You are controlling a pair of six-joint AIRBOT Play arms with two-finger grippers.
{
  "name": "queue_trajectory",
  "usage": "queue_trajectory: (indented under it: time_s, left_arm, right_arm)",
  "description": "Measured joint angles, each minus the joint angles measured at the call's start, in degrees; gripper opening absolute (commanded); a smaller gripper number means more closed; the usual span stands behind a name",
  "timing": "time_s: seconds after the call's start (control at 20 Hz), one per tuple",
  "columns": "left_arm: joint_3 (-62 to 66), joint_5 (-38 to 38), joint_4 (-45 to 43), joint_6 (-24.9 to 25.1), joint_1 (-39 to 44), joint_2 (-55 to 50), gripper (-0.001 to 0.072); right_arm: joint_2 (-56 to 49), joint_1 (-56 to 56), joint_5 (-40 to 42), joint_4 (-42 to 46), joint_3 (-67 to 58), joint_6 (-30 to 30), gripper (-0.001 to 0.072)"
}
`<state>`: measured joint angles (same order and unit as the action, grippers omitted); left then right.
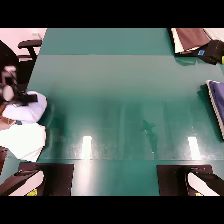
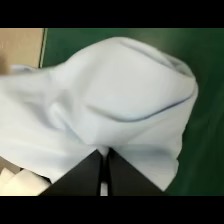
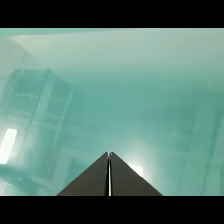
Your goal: Fold the shirts.
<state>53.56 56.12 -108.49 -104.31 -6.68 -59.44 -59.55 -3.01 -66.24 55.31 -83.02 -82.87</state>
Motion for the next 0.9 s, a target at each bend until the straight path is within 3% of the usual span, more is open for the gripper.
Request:
queue_trajectory:
  time_s: [0.2,0.45,0.6,0.8,0.85,0.9]
  left_arm:
    - [12.7,1.2,3.7,3.6,5.2,8.6,0.0022]
    - [25.9,4.2,7.4,6.3,21.2,12.8,0.0022]
    - [28.5,4.6,8.1,6.5,33.1,10.6,0.0022]
    - [29.6,3.6,9.0,6.7,48.1,0.2,0.0028]
    - [29.7,2.4,9.4,6.8,51.4,-3.4,0.0177]
    - [29.8,0.3,9.9,7.0,54.1,-6.7,0.0435]
  right_arm:
    - [0.0,0.0,1.0,-0.2,-5.0,0.0,0.0017]
    - [0.0,0.0,1.8,0.2,-13.8,0.0,0.0017]
    - [0.0,0.0,2.1,0.3,-18.3,0.0,0.0017]
    - [0.0,0.0,1.7,0.4,-21.7,0.0,0.0017]
    - [0.0,0.0,1.5,0.4,-22.1,0.0,0.0017]
    - [0.0,0.0,1.1,0.4,-22.4,0.0,0.0017]
